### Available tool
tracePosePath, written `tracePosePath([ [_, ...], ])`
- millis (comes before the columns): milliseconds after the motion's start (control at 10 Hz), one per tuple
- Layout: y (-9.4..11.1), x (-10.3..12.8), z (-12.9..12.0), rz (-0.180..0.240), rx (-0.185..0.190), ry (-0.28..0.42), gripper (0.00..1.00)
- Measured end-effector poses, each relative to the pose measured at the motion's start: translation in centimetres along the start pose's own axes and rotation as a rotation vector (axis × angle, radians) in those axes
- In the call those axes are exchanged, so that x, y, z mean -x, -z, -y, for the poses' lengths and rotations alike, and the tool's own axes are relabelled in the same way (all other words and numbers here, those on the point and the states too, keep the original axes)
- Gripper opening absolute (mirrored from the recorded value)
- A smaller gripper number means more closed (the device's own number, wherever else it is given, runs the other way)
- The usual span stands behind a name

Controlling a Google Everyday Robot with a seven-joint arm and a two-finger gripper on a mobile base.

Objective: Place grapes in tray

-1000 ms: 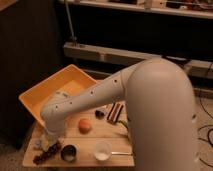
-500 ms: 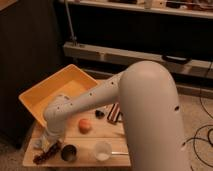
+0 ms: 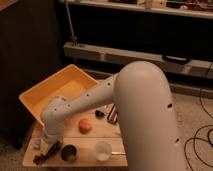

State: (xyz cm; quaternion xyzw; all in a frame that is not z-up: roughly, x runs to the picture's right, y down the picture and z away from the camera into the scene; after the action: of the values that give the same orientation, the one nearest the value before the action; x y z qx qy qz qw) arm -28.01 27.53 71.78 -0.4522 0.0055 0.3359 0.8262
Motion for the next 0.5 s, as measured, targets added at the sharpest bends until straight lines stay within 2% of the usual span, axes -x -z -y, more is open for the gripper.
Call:
tracePosePath([
  [200,-0.36,-0.19,0.39,-0.023,-0.027,0.021,0.65],
  [300,-0.69,-0.24,0.31,-0.029,-0.027,0.024,0.65],
  [500,-1.19,-0.55,1.01,-0.044,-0.002,0.014,0.65],
])
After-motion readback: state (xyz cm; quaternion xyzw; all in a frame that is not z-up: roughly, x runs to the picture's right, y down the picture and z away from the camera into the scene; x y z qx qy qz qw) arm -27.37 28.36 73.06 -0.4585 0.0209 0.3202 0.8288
